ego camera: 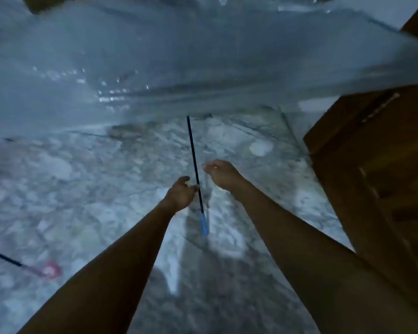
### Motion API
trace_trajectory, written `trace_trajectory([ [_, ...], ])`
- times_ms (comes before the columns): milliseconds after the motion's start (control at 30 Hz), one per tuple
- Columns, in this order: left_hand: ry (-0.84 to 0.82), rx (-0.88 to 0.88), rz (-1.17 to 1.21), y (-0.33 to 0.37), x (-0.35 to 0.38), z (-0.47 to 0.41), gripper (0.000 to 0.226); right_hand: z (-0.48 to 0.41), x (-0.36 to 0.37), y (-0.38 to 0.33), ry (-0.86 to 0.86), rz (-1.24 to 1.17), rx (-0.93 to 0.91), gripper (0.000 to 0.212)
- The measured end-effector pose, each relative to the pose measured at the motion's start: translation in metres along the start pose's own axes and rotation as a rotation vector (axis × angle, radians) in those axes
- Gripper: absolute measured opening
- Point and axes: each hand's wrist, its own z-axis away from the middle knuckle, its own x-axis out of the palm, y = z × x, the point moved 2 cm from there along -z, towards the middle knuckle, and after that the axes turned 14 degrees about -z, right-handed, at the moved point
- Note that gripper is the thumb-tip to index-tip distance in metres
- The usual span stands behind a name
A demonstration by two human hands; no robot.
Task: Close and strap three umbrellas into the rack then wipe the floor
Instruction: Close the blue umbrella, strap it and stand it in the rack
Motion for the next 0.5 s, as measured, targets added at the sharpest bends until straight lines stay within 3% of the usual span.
trace_trajectory([
  [167,0.26,0.184,0.243,-0.004,0.028,-0.042,0.04,-0.06,0.021,-0.008,-0.03,-0.04,-0.126,0.047],
  [267,0.36,0.238,0.366,-0.002,0.031,-0.04,0.026,-0.064,0.032,-0.018,-0.057,-0.073,-0.198,0.041],
  [367,0.417,0.257,0.326,0.008,0.023,-0.015,0.025,-0.05,0.034,-0.029,-0.05,-0.103,-0.263,0.022],
  [500,0.373,0.239,0.232,0.033,0.009,0.054,0.034,0.007,0.021,-0.051,-0.077,-0.14,-0.269,0.023],
])
